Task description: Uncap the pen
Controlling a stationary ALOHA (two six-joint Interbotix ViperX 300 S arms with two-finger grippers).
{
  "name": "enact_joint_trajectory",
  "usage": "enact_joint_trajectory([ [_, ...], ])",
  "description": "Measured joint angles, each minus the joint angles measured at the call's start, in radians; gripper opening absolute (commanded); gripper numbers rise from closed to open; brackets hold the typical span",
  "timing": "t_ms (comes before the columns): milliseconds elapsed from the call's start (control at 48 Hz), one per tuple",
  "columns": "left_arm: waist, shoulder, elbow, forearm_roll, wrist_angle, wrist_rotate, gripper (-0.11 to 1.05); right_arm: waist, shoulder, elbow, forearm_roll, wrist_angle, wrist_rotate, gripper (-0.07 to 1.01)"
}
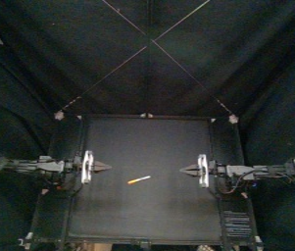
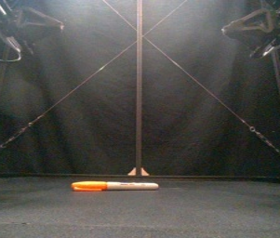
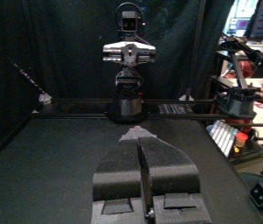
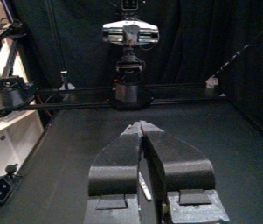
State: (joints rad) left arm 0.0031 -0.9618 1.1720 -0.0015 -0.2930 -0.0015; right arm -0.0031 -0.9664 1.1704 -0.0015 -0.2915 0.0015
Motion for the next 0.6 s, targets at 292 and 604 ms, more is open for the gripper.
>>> enact_joint_trajectory([
  [292,0.000,0.175,0.017,-0.003,-0.008,-0.0015,0.08,-0.032,0.339,-0.034,0.005,-0.069,0.008,0.16],
  [604,0.000,0.357,0.008,-0.003,-0.008,0.0000,0.44,-0.101,0.857,-0.284,-0.031,-0.009,0.005,0.78],
])
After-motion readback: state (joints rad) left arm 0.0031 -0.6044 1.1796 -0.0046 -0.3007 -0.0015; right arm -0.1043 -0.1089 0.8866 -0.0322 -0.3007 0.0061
